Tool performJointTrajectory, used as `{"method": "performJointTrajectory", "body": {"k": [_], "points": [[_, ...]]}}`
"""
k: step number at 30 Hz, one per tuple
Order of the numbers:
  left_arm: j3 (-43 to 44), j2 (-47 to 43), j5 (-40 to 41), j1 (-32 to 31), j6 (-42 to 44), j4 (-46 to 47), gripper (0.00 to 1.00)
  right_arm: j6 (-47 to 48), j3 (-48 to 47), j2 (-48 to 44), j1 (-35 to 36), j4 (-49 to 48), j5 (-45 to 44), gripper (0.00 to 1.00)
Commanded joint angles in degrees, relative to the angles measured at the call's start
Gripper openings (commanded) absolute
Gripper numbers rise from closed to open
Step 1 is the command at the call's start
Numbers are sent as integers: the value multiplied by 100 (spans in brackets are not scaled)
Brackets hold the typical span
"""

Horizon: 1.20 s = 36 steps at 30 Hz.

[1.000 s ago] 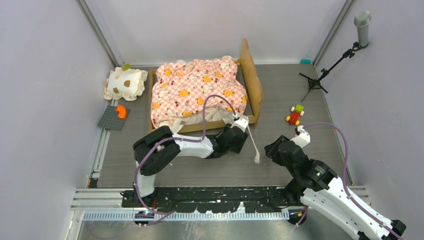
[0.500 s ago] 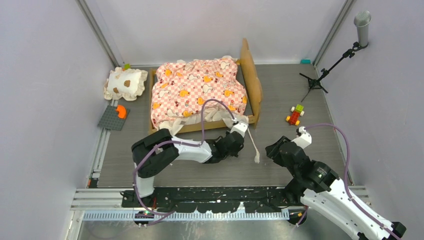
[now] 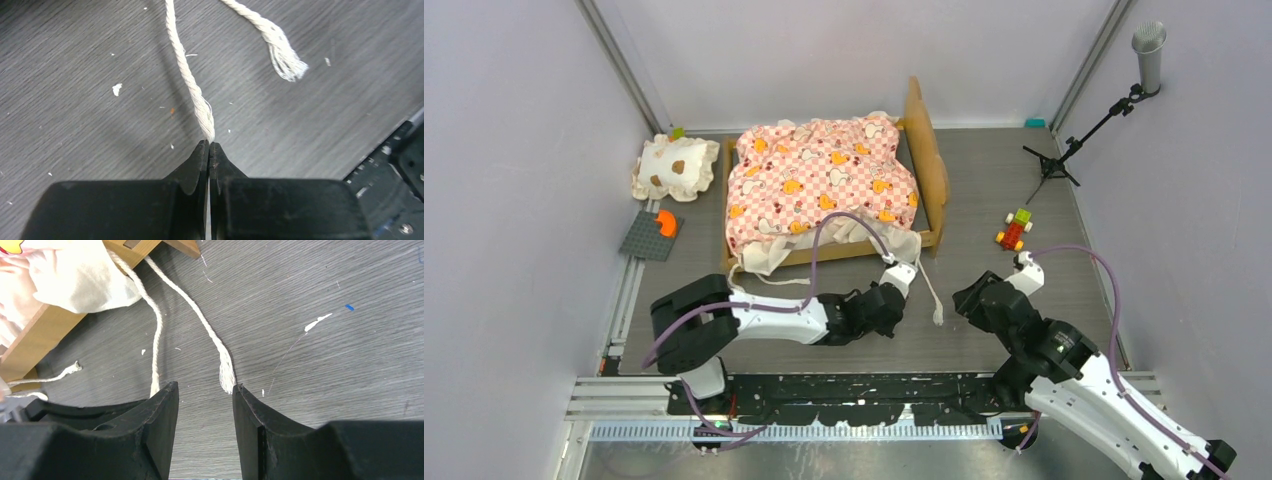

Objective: Set up the pet bed
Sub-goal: Cross the ropes on the bed frame.

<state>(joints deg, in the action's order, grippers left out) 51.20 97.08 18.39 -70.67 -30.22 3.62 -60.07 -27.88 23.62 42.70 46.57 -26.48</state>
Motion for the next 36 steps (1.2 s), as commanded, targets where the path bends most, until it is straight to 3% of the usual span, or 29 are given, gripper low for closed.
{"method": "performJointTrajectory", "body": {"k": [1,9,17,22,36], "points": [[-113,-542,165,-78,-232,-40,0,29,-60,181,28,-354,27,49],[92,-649,244,-78,-115,-104,0,96,64,61,37,-583,291,49],[267,-446,-286,-79,295,243,0,214,77,577,33,-798,671,53],[404,-325,-493,-83,504,372,0,21,243,835,33,-1569,1195,55],[416,-249,-834,-79,911,526,0,-792,749,1885,-323,-3212,1506,57]]}}
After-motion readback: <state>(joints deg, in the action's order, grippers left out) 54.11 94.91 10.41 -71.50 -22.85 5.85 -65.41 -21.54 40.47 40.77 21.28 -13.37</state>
